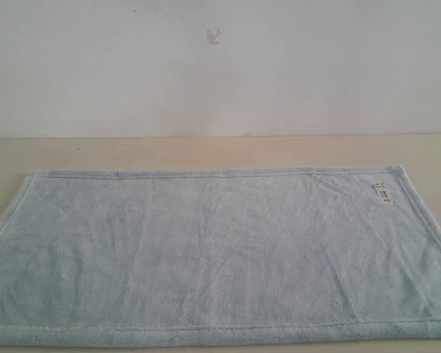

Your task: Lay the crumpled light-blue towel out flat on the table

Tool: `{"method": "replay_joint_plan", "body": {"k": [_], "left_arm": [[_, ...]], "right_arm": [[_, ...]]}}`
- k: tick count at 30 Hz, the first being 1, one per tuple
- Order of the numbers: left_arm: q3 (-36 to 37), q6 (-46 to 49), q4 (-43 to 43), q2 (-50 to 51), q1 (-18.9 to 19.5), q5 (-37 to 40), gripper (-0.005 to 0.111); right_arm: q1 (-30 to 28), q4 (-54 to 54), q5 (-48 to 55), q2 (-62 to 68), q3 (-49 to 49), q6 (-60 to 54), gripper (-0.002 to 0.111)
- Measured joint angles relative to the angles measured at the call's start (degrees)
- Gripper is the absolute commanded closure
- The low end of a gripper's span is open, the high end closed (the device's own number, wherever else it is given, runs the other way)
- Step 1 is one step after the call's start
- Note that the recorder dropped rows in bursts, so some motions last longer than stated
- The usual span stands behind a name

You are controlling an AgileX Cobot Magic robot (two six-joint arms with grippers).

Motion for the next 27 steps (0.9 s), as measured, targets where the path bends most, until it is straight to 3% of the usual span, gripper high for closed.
{"method": "replay_joint_plan", "body": {"k": [27], "left_arm": [[0.00,0.00,0.00,0.00,0.00,0.00,0.103]], "right_arm": [[0.00,-1.62,0.00,0.00,0.00,1.30,0.108]]}}
